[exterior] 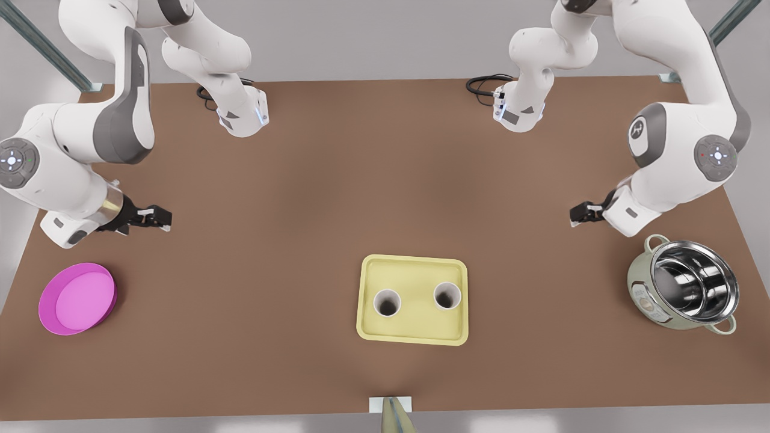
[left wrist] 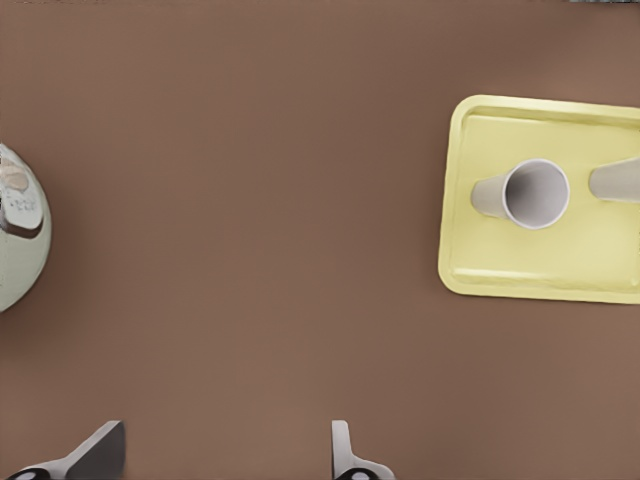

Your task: Use the left arm to pick up the white IKEA cup from the tray and place it on the middle-left position; use the right arm to pick up the white IKEA cup from the tray and place it on the middle-right position

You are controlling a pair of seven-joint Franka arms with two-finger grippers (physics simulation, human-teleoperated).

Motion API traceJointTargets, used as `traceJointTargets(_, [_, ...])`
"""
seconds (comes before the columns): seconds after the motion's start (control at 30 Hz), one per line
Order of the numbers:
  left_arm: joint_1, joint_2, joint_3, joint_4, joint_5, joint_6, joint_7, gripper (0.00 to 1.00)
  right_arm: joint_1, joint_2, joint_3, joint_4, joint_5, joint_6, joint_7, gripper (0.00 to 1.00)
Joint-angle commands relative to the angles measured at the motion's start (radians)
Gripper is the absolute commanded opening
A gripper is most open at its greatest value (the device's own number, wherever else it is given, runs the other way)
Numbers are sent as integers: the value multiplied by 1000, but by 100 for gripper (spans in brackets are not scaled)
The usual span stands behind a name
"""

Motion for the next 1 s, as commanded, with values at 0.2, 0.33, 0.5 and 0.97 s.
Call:
traceJointTargets(0.2, [-18,47,-8,-16,19,91,5,100,221,134,41,0,6,125,169,100])
traceJointTargets(0.33, [-17,59,-7,-10,23,95,8,100,406,306,45,5,64,431,616,100])
traceJointTargets(0.5, [-49,69,-14,-1,27,92,13,100,520,501,46,174,59,545,798,100])
traceJointTargets(0.97, [-102,127,-17,2,25,146,4,100,541,728,40,307,56,950,465,100])
